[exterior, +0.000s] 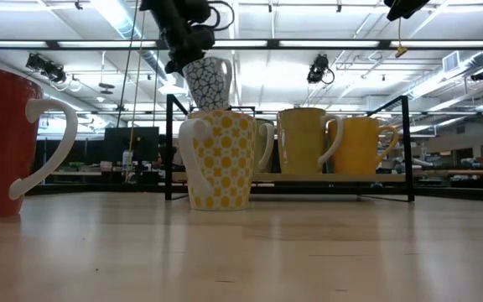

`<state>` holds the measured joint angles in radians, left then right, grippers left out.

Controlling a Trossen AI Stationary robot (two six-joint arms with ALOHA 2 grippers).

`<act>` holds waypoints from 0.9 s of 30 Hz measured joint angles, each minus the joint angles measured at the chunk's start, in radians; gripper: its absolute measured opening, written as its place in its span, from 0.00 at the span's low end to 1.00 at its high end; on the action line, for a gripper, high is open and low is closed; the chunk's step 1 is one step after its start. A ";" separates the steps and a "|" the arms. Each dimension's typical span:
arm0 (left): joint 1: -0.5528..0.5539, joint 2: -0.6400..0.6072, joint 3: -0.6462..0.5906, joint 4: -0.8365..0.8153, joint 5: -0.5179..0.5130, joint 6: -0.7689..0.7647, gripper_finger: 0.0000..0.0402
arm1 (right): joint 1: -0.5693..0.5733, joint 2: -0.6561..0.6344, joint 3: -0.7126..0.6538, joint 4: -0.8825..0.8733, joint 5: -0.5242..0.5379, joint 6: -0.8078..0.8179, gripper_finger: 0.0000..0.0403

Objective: Place coffee mugs
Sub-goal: Put the patterned blue mug on the shelf

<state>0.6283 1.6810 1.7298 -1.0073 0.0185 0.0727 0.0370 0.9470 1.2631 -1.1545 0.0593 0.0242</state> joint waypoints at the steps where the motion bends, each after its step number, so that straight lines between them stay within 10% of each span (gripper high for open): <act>1: 0.010 0.000 0.000 0.001 0.000 0.000 0.08 | 0.000 0.000 0.000 0.000 0.000 0.000 0.34; 27: 0.020 0.161 0.000 0.015 0.000 0.026 0.08 | 0.000 0.000 0.000 0.001 0.000 0.000 0.34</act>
<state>0.6479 1.8424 1.7302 -0.9920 0.0185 0.0991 0.0372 0.9470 1.2633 -1.1538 0.0597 0.0238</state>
